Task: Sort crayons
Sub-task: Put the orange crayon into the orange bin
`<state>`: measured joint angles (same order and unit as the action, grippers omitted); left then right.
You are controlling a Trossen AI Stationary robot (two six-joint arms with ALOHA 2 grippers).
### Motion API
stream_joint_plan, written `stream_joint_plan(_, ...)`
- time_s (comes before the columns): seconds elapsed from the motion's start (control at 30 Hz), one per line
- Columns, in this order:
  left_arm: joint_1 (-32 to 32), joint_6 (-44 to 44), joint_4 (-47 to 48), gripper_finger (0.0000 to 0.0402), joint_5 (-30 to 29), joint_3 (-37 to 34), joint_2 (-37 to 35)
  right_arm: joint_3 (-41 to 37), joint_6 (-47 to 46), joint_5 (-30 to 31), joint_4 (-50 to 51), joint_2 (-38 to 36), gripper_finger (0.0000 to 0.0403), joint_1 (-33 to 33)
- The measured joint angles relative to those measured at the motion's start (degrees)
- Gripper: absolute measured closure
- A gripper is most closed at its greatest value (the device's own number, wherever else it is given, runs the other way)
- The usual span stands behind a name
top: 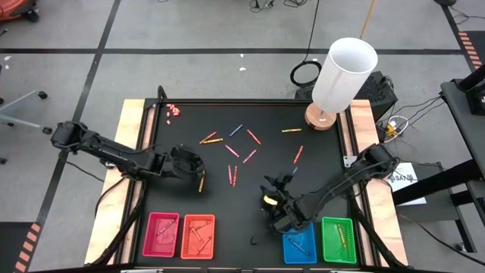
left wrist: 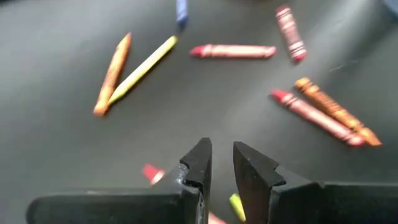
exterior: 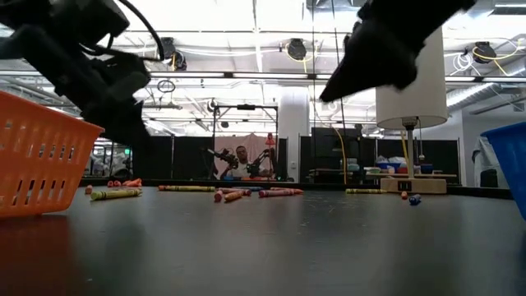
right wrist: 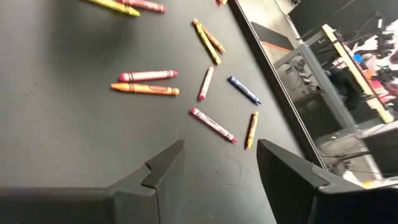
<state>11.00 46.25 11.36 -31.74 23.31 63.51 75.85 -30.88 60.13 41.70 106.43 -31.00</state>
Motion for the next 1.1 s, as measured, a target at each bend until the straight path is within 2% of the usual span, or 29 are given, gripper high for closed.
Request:
stream_joint_plan(0.13,0.00,9.92,11.95,0.0336,0.03,2.79,0.89,0.00,3.59,-0.44,-1.87,2.22,0.0222,1.56)
stream_joint_plan(0.27,0.00,15.68,15.64,0.0336,1.03,3.10,0.98,0.00,5.24,-0.45,-3.23,3.24,0.0222,2.70)
stream_joint_plan(0.5,0.02,16.17,16.08,0.0336,2.97,3.12,1.00,0.00,9.79,-0.41,-8.32,3.22,0.0222,4.45)
stream_joint_plan(0.77,0.02,18.37,23.35,0.0336,2.44,3.12,0.97,0.00,17.04,-0.61,-17.24,3.20,0.0222,6.52)
stream_joint_plan(0.97,0.01,30.95,34.47,0.0336,0.74,3.12,0.97,0.00,18.14,-6.88,-18.33,3.19,0.0222,8.01)
stream_joint_plan(1.1,0.02,32.58,35.00,0.0326,2.61,3.12,0.97,0.00,18.13,-9.55,-18.37,3.20,0.0222,8.97)
